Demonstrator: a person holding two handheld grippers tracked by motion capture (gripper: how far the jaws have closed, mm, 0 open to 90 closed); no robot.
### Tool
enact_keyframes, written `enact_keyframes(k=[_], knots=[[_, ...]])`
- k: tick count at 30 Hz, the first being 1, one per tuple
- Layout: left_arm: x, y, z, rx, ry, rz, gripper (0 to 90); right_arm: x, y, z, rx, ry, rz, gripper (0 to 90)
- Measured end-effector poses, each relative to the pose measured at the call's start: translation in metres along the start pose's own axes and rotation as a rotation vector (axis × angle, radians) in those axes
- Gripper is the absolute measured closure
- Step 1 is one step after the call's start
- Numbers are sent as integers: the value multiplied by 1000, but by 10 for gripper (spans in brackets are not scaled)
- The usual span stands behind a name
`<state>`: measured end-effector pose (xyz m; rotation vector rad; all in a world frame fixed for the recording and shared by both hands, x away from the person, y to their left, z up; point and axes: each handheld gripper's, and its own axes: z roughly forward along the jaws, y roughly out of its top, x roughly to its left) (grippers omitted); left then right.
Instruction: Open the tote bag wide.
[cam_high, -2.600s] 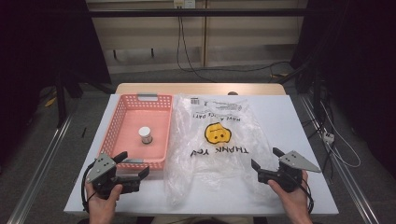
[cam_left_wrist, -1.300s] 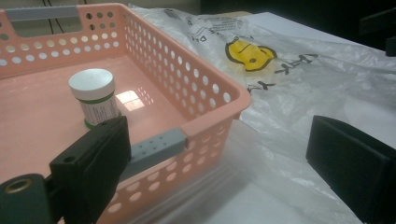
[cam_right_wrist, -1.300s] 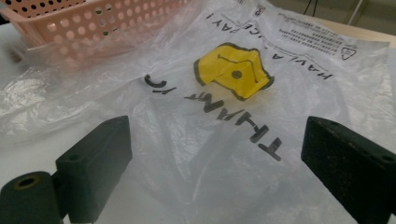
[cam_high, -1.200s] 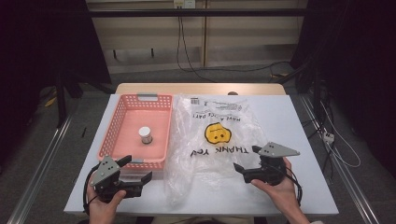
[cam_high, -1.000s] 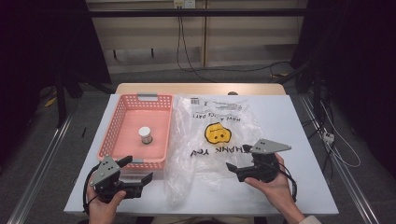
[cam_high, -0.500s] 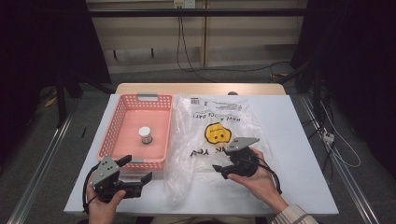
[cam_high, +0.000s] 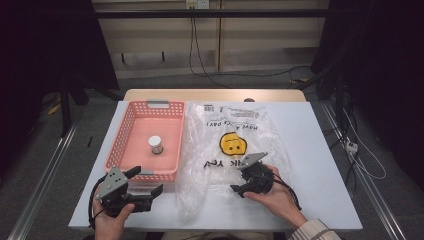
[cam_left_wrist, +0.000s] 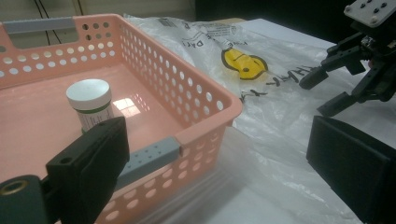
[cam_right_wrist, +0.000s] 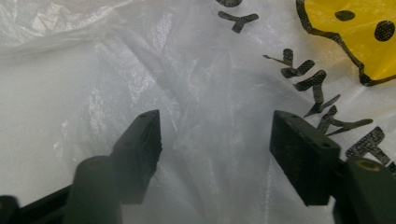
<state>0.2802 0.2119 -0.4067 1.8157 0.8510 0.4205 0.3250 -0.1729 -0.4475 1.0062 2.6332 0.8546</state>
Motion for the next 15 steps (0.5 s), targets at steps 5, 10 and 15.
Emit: enact_keyframes(k=[5, 10, 15], knots=[[1, 0, -1, -7, 0, -5, 56, -6, 0, 2, 7, -2, 27, 568], [1, 0, -1, -7, 1, -3, 56, -9, 0, -3, -16, 14, 35, 681], [1, 0, -1, -7, 2, -6, 56, -11, 0, -2, -29, 14, 48, 767]])
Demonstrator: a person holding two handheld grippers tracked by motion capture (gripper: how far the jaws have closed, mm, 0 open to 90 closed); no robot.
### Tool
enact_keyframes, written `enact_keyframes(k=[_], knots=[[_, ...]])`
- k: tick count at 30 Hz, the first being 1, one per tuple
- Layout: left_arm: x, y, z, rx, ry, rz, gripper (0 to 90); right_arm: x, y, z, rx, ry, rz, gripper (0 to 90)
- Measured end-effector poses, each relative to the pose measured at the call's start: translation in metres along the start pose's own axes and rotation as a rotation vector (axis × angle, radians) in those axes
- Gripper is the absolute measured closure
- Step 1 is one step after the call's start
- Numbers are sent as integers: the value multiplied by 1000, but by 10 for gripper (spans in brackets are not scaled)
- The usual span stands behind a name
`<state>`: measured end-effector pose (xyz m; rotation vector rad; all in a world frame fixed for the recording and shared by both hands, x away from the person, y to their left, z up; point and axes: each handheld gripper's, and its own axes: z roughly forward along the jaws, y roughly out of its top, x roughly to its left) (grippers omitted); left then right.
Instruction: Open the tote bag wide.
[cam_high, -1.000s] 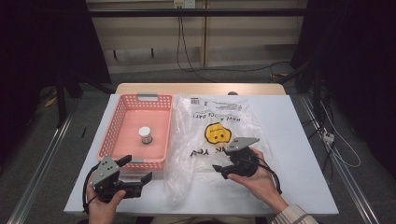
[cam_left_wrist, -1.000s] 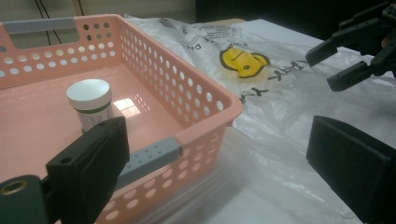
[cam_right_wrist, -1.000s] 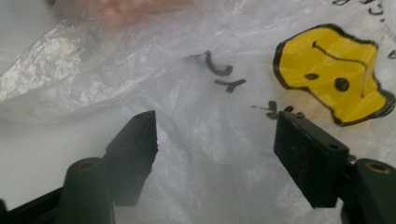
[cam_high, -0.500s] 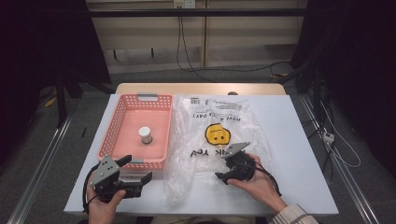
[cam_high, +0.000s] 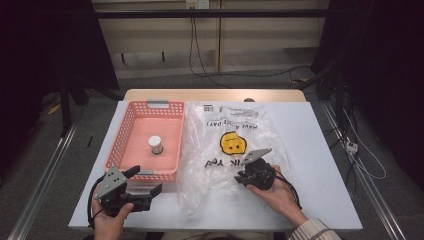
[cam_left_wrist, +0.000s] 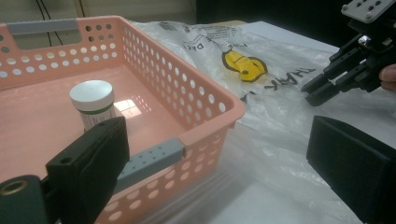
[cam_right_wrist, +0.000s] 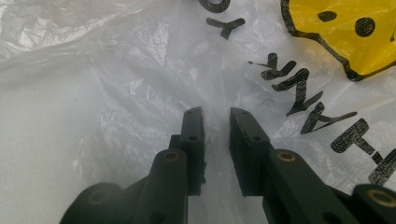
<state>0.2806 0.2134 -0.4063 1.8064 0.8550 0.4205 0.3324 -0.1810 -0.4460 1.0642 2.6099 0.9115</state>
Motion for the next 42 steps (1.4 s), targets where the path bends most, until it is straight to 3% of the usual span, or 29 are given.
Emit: enact_keyframes(k=[8, 18, 42], knots=[[0, 0, 0, -1, 0, 4, 56, -1, 2, -9, -43, 6, 20, 897], [0, 0, 0, -3, 1, 2, 56, -2, 5, -19, -104, 11, 36, 900], [1, 1, -1, -11, 5, -2, 57, -5, 22, -50, -247, -3, 2, 900]])
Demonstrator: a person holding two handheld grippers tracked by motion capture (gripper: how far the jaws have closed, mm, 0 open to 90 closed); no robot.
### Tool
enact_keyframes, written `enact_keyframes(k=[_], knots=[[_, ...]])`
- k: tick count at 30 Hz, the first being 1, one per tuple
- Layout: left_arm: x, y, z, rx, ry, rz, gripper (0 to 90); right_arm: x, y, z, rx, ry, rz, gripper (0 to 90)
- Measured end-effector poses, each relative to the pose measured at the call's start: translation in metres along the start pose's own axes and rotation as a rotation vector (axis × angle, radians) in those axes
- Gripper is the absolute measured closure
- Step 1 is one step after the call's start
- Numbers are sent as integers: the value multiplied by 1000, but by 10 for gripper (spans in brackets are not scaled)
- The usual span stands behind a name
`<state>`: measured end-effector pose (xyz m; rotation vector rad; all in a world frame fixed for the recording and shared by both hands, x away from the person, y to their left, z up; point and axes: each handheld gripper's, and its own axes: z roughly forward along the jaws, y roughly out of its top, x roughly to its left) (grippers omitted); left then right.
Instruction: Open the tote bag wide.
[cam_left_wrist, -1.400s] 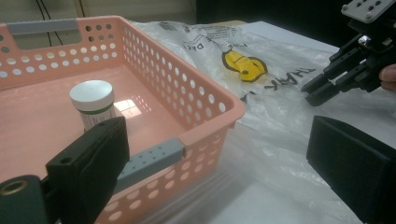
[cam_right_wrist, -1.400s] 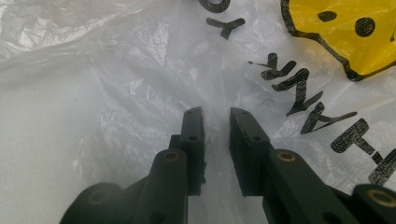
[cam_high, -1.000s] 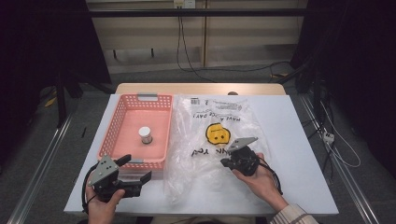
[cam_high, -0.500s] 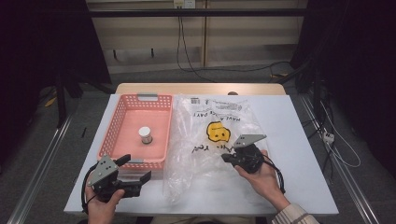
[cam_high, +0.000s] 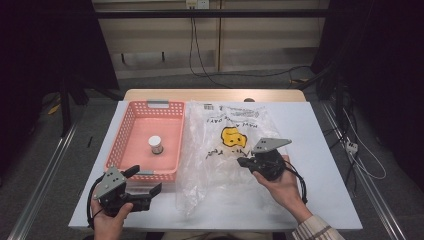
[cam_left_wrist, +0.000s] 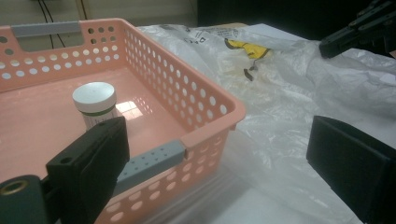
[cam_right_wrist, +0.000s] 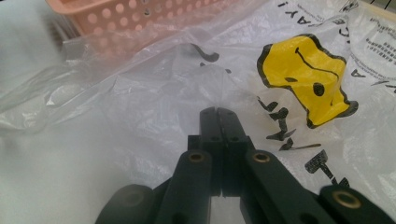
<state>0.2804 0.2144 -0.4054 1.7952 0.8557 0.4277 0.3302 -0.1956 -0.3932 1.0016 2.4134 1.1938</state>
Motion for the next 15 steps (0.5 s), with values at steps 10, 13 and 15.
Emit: enact_keyframes(k=[10, 13, 15], knots=[[1, 0, -1, -5, 1, 0, 57, -7, 13, -6, -62, 12, 15, 900], [2, 0, -2, -10, 2, -1, 58, -8, 19, -8, -80, 16, 16, 900], [1, 0, -3, -12, 2, -5, 58, -9, 21, -9, -90, 21, 14, 900]])
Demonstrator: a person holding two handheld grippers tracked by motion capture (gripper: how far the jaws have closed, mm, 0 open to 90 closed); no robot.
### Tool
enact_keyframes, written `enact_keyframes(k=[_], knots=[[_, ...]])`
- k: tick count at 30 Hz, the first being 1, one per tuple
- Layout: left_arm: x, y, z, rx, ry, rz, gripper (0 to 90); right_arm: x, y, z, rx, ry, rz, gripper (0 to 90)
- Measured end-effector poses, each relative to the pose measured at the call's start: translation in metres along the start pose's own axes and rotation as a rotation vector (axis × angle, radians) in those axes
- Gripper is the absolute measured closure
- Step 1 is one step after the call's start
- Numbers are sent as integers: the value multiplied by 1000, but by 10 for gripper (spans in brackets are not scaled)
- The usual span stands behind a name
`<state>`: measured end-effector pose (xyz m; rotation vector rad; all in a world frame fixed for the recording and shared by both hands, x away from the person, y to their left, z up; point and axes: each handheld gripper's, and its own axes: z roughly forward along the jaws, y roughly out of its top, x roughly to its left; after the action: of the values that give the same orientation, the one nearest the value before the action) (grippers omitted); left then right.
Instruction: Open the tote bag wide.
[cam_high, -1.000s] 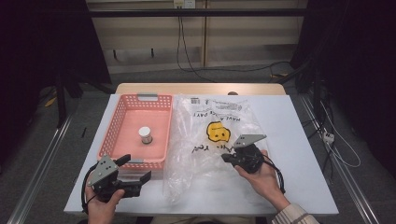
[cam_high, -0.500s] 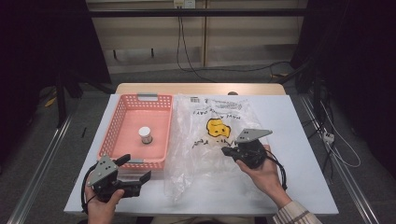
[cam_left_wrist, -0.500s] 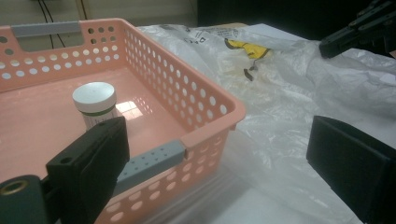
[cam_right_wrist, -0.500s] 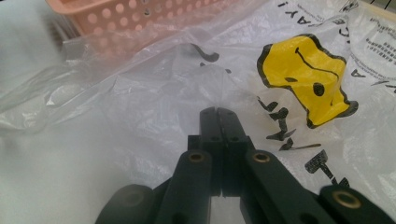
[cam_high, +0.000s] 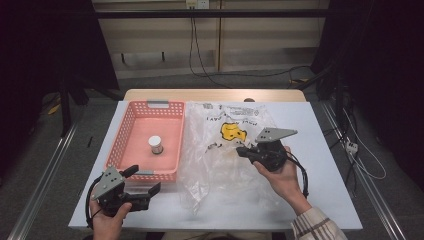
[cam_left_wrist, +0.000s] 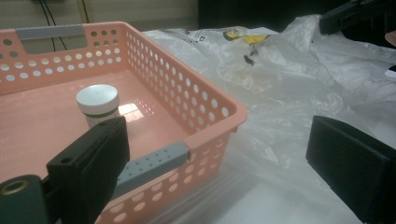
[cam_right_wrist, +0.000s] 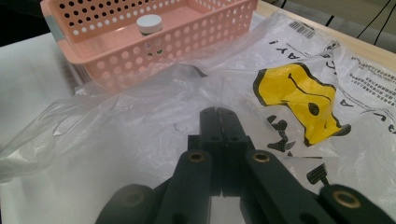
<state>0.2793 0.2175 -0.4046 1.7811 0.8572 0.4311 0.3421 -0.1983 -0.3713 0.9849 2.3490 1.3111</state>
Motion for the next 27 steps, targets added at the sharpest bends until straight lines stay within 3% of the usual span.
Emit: enact_keyframes(k=[9, 17, 27], knots=[[3, 0, -2, -7, -3, -8, 58, -2, 10, -2, -29, 9, -3, 900], [4, 0, 0, -4, -1, -10, 58, -7, 26, -10, -89, -1, -7, 900], [5, 1, 0, -6, 4, -18, 58, -14, 33, -14, -141, 1, -5, 900]])
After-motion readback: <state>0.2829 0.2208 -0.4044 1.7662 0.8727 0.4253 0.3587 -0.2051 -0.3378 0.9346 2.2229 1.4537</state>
